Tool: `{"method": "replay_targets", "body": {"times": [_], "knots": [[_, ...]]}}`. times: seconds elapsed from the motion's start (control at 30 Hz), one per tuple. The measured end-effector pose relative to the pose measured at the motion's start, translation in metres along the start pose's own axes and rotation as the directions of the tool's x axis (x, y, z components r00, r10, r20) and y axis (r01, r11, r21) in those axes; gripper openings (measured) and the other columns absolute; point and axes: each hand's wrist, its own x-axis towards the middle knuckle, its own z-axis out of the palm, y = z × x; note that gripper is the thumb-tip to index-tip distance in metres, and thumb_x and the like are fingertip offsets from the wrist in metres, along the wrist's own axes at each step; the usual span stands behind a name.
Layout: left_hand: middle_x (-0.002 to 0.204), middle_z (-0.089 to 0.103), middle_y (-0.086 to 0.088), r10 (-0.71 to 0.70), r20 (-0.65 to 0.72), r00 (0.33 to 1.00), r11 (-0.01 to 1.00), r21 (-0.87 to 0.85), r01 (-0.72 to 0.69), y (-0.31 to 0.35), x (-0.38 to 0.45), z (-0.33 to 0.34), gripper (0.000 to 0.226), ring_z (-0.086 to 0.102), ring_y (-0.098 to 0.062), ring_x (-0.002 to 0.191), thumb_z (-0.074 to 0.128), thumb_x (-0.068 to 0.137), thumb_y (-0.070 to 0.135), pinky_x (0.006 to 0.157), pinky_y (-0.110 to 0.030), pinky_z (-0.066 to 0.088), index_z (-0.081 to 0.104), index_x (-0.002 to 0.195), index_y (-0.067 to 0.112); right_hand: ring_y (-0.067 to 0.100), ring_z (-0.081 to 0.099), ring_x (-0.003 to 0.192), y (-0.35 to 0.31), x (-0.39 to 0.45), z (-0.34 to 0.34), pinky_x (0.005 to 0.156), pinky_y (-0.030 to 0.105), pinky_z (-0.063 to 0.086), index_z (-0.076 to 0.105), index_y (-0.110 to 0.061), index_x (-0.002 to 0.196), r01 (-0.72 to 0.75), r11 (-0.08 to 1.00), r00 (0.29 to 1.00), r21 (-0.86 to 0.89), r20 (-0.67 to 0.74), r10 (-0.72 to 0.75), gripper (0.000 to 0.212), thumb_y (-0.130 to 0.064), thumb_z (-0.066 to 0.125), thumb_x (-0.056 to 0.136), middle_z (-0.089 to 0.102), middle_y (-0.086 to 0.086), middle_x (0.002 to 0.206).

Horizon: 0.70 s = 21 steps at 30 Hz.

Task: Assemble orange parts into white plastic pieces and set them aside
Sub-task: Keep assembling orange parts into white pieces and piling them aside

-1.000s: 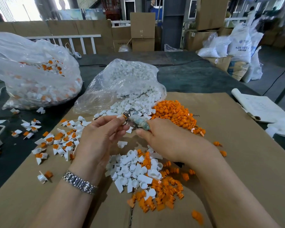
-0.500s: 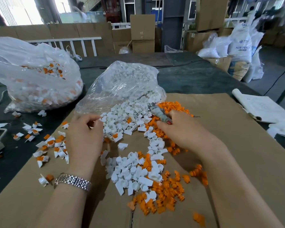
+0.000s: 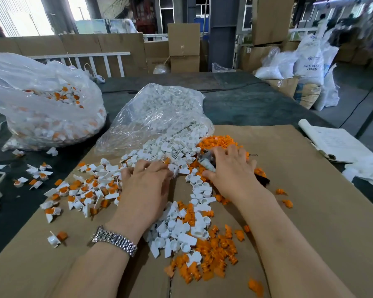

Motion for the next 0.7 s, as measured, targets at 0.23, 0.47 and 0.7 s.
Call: {"method": "replay_targets", "body": {"times": [0.23,0.47,0.7], "knots": [[0.116,0.062,0.019,0.013,-0.028,1.000,0.993,-0.113,-0.017,0.000,-0.004,0.001,0.022,0.051,-0.012,0.113,0.062,0.097,0.045,0.091,-0.037,0.028,0.068,0.117,0.038,0.019,0.031,0.115,-0.005,-0.001,0.002,0.089,0.040,0.025,0.068,-0.034,0.111,0.251,0.958,0.963,-0.140,-0.060,-0.261,0.022,-0.020,0.062,0.096,0.044,-0.008,0.120],[0.103,0.064,0.018,0.035,-0.004,0.999,0.989,-0.141,-0.035,0.004,-0.004,0.000,0.016,0.060,-0.010,0.102,0.069,0.093,0.044,0.095,-0.038,0.035,0.070,0.108,0.037,0.020,0.039,0.118,-0.014,-0.002,0.002,0.090,0.043,0.030,0.067,-0.030,0.113,0.310,0.940,0.949,-0.140,-0.022,-0.316,0.019,-0.039,0.059,0.097,0.059,-0.006,0.116],[0.103,0.053,0.013,-0.004,-0.047,0.999,0.956,-0.295,-0.010,0.004,-0.002,-0.003,0.021,0.052,-0.002,0.081,0.072,0.093,0.034,0.072,-0.010,0.039,0.073,0.113,0.028,0.023,0.041,0.120,-0.014,-0.005,0.002,0.091,0.044,0.033,0.064,-0.025,0.118,0.292,0.945,0.955,-0.146,-0.009,-0.296,0.027,-0.041,0.060,0.096,0.060,-0.001,0.119]]}}
